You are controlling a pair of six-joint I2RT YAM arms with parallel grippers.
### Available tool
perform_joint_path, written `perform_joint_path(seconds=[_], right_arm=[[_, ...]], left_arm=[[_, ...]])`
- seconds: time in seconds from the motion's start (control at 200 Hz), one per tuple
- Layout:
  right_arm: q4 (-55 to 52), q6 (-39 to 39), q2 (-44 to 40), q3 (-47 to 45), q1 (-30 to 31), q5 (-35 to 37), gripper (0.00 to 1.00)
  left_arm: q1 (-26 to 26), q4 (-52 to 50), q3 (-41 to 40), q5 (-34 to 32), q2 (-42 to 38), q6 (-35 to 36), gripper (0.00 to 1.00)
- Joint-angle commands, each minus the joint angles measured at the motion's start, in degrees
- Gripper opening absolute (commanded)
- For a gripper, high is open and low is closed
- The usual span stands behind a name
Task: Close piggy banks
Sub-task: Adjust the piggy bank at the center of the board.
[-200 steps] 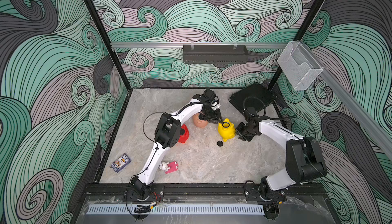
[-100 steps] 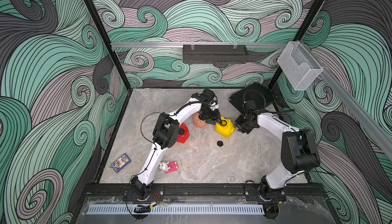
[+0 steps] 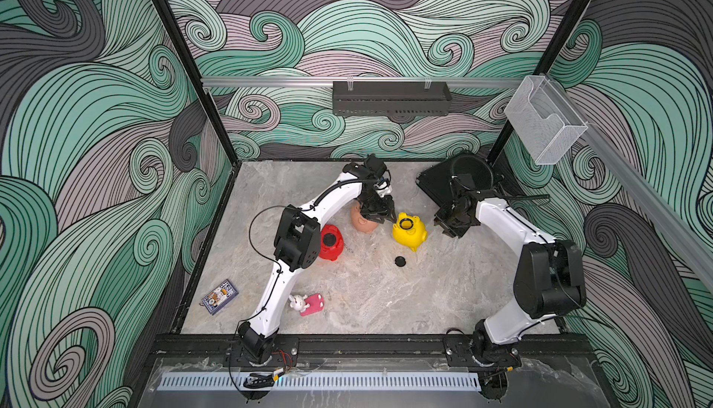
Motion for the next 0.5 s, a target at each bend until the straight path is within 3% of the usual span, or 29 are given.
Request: perform_joint_path(seconds=[0.0, 0.275, 0.495], right_arm=[[-6.60, 0.99, -5.15, -4.32, 0.37, 1.57, 0.39], [-3.58, 5.98, -12.91, -12.99, 6.68, -1.35, 0.36], [-1.54, 9.35, -11.49, -13.56, 11.09, -0.17, 0.35]], left_arm=[[1.91, -1.98, 2.05, -1.12, -3.23, 1.93, 0.48], [2.53, 8.24, 6.02, 3.96, 1.11, 1.72, 0.47], [3.03, 12.28, 6.30, 7.04, 4.96, -1.37, 0.47]])
